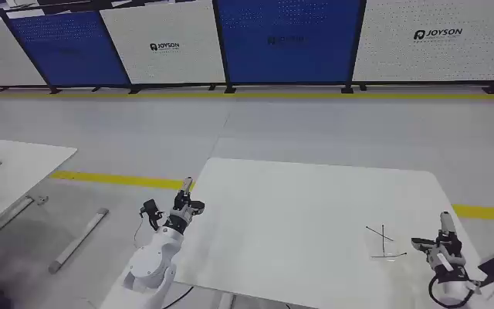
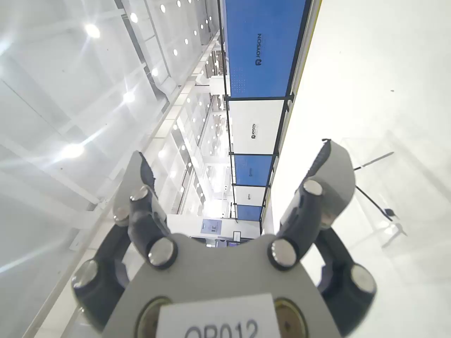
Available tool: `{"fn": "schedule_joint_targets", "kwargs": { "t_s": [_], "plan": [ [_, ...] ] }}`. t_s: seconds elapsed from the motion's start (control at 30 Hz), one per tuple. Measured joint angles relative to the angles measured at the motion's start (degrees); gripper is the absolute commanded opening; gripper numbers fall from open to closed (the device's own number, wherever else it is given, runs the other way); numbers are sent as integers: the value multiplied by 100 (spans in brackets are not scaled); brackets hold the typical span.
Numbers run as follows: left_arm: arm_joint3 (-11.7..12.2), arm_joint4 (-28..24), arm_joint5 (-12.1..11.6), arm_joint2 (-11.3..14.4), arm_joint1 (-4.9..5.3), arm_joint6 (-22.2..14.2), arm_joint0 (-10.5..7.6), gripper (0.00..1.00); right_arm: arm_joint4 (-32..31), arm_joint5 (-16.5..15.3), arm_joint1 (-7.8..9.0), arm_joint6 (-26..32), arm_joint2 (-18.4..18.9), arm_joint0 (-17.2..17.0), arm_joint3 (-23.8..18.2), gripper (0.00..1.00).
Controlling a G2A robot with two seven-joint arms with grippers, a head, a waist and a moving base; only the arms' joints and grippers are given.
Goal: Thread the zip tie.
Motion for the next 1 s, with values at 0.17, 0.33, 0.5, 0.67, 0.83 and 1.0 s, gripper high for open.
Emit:
{"fn": "schedule_joint_targets", "kwargs": {
  "t_s": [0.17, 0.33, 0.5, 0.67, 0.83, 1.0],
  "plan": [
    [0, 0, 0, 0, 0, 0, 0, 100, 0, 0, 0, 0, 0, 0, 0, 100],
    [0, 0, 0, 0, 0, 0, 0, 100, 0, 0, 0, 0, 0, 0, 0, 78],
    [0, 0, 0, 0, 0, 0, 0, 100, -52, -6, -1, 28, -9, -14, -3, 100],
    [0, 0, 0, 0, 0, 0, 0, 100, 25, -49, -20, 20, 135, -230, -189, 100],
    [0, 0, 0, 0, 0, 0, 0, 100, -347, 37, 31, 665, 417, -510, -492, 100],
    [0, 0, 0, 0, 0, 0, 0, 100, -358, 34, 45, 913, 537, -560, -512, 100]
  ]
}}
